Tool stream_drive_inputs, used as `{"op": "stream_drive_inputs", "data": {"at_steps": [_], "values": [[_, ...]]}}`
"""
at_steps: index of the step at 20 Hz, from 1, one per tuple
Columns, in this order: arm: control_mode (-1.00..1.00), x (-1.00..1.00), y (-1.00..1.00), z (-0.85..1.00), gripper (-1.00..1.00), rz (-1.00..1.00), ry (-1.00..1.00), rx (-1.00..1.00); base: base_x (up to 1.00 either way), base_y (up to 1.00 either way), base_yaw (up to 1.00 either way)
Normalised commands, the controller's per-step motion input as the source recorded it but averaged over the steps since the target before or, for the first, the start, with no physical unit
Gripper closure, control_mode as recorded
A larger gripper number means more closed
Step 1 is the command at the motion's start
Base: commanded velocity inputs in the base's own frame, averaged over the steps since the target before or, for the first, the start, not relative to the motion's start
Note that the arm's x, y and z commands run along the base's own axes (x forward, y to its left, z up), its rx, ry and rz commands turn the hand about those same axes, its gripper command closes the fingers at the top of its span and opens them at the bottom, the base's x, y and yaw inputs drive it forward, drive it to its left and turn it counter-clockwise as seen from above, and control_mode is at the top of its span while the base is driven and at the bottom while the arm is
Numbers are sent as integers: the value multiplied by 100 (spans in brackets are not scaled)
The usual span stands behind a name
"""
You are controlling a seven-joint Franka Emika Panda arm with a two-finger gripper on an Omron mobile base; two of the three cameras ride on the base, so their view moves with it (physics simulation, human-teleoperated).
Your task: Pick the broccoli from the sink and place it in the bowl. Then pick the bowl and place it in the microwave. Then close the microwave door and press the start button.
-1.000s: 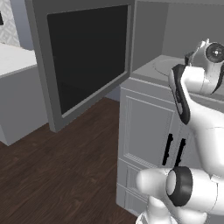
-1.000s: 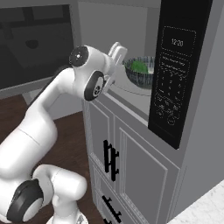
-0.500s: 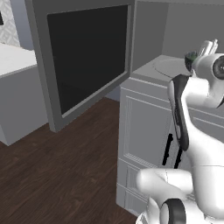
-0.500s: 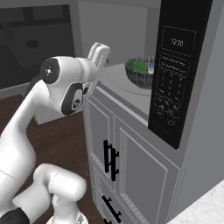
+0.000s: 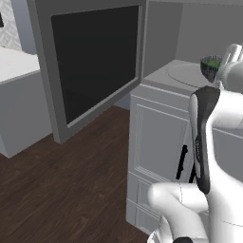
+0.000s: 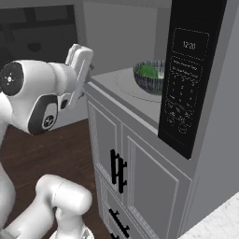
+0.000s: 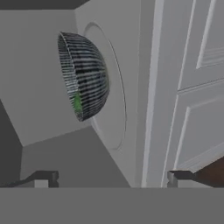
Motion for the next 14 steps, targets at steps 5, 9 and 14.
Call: {"op": "stream_drive_inputs", "data": {"at_steps": [5, 9, 14], "values": [[-100, -88, 46, 1, -100, 6, -1, 0, 0, 0, 0], [-100, -77, 64, -2, -100, 3, -4, 0, 0, 0, 0], [-100, -62, 74, -1, -100, 5, -6, 0, 0, 0, 0]]}}
